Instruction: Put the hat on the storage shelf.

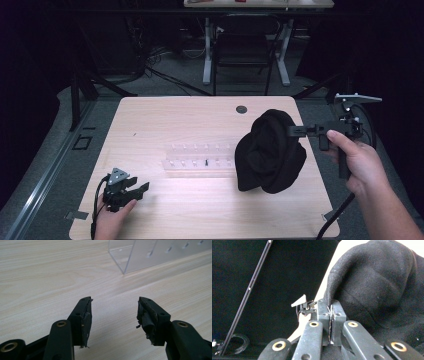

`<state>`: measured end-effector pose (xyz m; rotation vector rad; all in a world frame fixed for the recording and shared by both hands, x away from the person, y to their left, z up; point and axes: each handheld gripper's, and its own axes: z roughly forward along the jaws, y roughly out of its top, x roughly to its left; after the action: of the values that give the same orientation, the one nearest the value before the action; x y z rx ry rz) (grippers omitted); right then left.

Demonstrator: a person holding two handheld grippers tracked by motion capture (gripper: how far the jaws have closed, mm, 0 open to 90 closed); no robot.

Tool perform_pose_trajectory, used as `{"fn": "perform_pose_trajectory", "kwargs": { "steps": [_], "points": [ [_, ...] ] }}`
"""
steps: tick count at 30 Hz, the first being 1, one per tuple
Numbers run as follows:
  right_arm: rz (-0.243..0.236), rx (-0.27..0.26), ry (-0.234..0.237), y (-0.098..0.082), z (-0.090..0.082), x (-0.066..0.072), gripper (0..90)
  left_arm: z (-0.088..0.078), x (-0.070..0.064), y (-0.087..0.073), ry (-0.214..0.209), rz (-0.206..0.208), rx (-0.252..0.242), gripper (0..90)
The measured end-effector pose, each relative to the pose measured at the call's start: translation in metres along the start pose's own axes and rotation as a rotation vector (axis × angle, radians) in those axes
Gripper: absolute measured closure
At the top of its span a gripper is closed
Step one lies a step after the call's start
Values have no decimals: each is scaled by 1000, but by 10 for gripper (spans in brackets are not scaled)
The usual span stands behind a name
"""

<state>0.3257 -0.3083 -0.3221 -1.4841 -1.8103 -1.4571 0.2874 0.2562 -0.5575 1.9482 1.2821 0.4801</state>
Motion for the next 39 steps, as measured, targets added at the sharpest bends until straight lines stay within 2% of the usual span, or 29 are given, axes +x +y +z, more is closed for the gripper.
{"fn": "perform_pose_trajectory", "kwargs": {
  "steps": [9, 19, 28, 39],
  "points": [
    [-4, -29, -19, 16, 1, 6, 886, 1, 0, 0, -2, -2, -3, 447],
    [0, -47, -20, 28, 13, 7, 886, 1, -1, 0, -2, 0, -1, 445],
    [0, -56, -4, 37, 35, 11, 886, 1, -1, 1, -4, 1, -2, 446],
    [-9, -34, 5, 47, 69, 21, 885, 2, -1, 1, -8, 6, 1, 446]
  ]
}}
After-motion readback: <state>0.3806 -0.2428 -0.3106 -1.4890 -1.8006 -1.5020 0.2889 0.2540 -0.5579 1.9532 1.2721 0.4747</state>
